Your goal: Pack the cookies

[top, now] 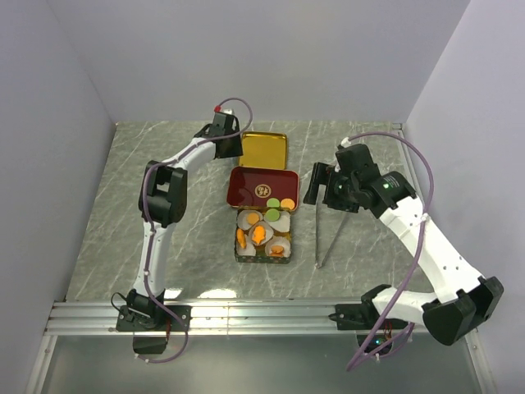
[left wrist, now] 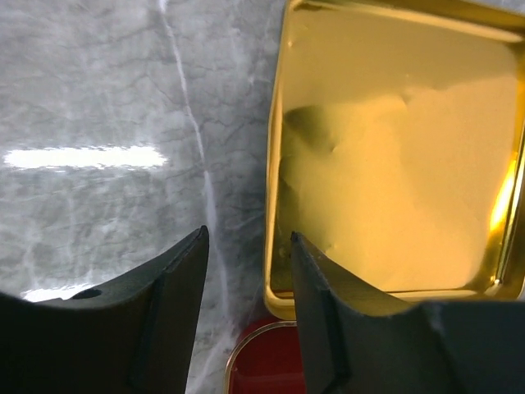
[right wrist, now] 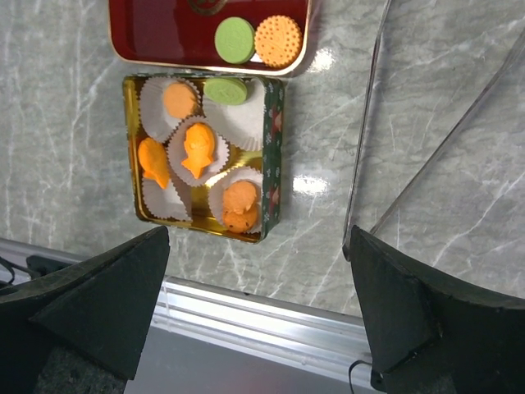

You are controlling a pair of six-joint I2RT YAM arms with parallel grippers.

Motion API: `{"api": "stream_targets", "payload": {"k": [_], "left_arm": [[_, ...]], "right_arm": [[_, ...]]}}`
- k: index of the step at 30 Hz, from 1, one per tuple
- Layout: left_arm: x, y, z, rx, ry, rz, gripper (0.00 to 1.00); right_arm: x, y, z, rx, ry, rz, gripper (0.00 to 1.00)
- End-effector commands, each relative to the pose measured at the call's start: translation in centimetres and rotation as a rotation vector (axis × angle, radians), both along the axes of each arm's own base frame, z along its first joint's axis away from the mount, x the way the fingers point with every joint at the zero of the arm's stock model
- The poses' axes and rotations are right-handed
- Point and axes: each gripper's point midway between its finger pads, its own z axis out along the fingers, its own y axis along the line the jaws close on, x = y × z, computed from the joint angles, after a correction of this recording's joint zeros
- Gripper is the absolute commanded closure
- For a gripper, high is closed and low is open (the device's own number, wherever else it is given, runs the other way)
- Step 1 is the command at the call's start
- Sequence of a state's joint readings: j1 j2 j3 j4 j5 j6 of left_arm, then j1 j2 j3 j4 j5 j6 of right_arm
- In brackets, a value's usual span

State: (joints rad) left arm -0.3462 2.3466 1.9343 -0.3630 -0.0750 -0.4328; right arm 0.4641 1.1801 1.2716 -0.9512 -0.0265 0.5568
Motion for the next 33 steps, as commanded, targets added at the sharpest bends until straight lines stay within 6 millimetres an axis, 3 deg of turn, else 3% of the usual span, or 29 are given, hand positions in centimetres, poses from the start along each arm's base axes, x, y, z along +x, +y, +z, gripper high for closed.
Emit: {"api": "stream_targets", "payload": {"k": [1,8,15,20,23,24,28,31,33], "left_arm": [[0.9,-1.7,0.9,-0.054,-0.032,-0.039,0.5],[0.6,-2.0,-0.5,-0.047,-0.006,-0.061,0.55],[0.0,-1.9,-1.7,-0.013,0.014,-0.089,0.8],[-0.5,-2.1,-2.7,0.049,0.029,-0.121,0.86],[-0.6,-1.8,-3.8,0.082,0.052,-0.126,1.0],[-0.5,-1.5,-4.0,0.096,0.06,-0.12,1.0],[0.1,-1.2,-2.3,0.086,0.037,-0.097,1.0],[1.1,-0.6,0.0,0.058,-0.003,-0.052,1.0],[2.1,-0.4,2.9,0.037,-0.051,-0.039,1.0]], "right_arm": [[0.9,0.0,0.6,-0.018,-0.013,0.002,0.04],[1.3,0.0,0.2,-0.038,0.003,0.01,0.04],[1.2,0.3,-0.1,-0.025,0.014,0.003,0.04],[0.7,0.5,-0.7,0.008,0.043,-0.024,0.04],[0.3,0.5,-1.2,0.024,0.057,-0.037,0.05],[0.2,0.6,-1.5,0.026,0.064,-0.039,0.05],[0.2,0.6,-2.1,0.019,0.081,-0.047,0.06],[0.7,0.4,-2.0,-0.002,0.074,-0.048,0.06],[1.1,0.3,-1.3,-0.014,0.049,-0.042,0.06]]}}
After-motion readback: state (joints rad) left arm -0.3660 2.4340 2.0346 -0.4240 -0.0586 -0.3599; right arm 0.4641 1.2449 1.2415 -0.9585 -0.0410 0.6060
